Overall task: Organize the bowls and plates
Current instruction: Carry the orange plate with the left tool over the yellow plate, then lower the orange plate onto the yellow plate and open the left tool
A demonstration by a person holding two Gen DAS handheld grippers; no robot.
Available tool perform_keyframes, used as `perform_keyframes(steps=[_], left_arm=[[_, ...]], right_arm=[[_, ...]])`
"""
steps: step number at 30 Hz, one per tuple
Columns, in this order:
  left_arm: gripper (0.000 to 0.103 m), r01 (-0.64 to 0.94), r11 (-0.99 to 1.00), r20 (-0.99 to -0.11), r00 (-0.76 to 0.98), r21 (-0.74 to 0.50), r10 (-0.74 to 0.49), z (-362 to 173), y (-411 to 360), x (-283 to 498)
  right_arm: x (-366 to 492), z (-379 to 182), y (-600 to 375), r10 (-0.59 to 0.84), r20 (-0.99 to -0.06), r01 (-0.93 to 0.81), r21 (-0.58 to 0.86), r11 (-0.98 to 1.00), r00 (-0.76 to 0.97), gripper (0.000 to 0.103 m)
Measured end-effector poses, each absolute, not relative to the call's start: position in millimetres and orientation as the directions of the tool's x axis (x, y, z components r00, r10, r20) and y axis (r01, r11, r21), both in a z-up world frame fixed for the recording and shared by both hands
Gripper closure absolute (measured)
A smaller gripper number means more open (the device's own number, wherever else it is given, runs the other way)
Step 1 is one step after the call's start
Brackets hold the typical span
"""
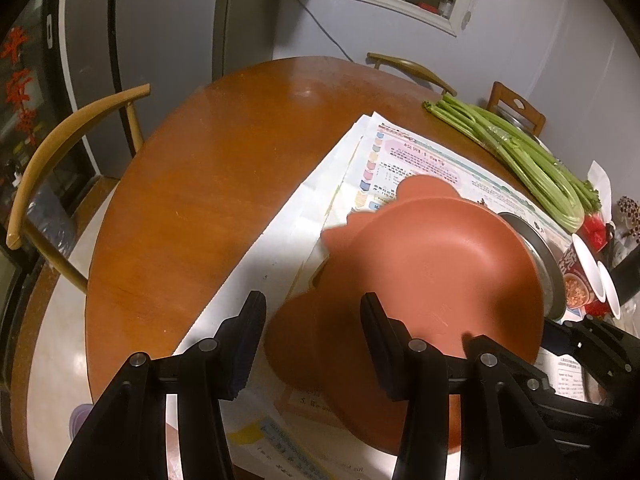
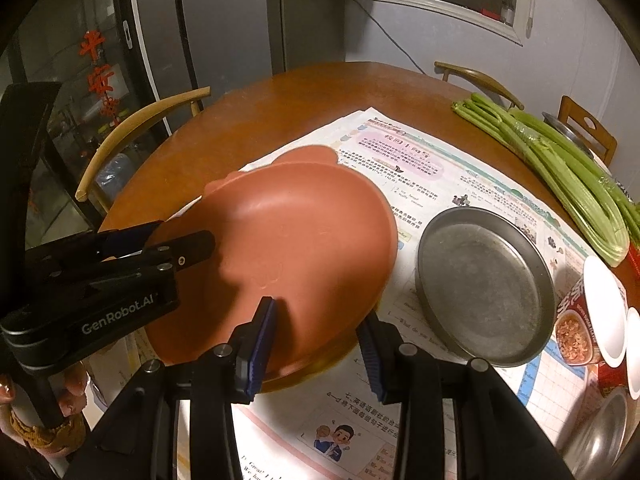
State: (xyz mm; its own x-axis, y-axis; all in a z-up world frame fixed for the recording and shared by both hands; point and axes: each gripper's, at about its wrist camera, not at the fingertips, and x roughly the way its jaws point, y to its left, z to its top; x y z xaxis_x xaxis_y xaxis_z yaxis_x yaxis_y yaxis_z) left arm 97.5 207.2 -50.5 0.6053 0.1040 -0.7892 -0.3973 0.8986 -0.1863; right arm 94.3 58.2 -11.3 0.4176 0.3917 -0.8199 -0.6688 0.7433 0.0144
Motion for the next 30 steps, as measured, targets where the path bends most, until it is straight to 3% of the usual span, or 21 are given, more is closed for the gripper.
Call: perform_keyframes(steps=[14, 30], left_arm=[[0.052, -0.405, 0.893, -0.78, 0.616, -0.194, 0.11, -42.2, 208.1, 90.6], [0.052, -0.332, 0.924, -0.729, 0.678, -0.189, 0.094, 5.8, 174.3, 94.4]], right_arm=[[94.3, -2.4, 46.0, 0.379, -0.808, -0.652, -0.007, 0.759, 0.45, 0.063], [93.3, 31.6, 2.3, 0.417, -0.756, -0.601, 0.039, 0.798, 0.505, 0.063]])
